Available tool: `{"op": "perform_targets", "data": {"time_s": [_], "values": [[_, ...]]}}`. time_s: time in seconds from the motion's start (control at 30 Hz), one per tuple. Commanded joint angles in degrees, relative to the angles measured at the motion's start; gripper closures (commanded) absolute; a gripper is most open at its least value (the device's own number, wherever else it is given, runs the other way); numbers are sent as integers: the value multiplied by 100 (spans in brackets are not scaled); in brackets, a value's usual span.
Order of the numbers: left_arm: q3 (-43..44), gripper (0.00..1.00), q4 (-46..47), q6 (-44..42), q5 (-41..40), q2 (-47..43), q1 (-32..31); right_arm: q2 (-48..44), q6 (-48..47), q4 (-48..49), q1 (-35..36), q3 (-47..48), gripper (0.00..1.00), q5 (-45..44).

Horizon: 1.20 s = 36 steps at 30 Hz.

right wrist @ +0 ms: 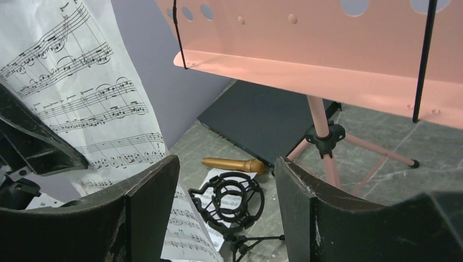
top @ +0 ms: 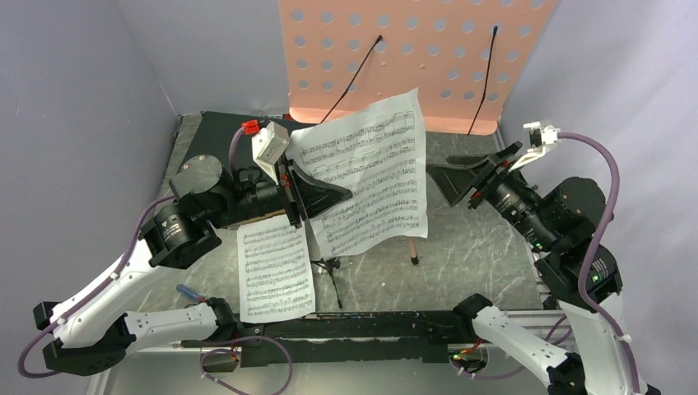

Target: Set up the instrument practice props

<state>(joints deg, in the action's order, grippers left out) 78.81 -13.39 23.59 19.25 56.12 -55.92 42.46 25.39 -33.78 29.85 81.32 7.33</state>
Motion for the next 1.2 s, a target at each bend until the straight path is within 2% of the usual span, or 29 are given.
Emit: {"op": "perform_targets", "data": {"time_s": [0.0, 0.37, 0.53, 0.73, 1.0, 1.17], "values": [[527, 97, -463, -203, -585, 84, -15, 259, -342, -26, 24, 398, 31, -16], [1475, 97, -1461, -465, -1096, 378, -16, 1043, -712, -605, 21, 1520, 33, -198], [1899, 97, -1737, -591, -1272, 586, -20, 1125, -864, -770, 22, 1890, 34, -605], [2407, 97, -1803, -759, -1045, 941, -20, 1301, -1105, -1229, 26, 2545, 34, -1306], [2877, 97, -1729, -949, -863, 1323, -22, 1543, -1303, -1718, 22, 2973, 34, -2426], [3155, 97, -1701, -1084, -648, 1564, -18, 1824, -1362, -2029, 21, 3237, 34, -2658]]}}
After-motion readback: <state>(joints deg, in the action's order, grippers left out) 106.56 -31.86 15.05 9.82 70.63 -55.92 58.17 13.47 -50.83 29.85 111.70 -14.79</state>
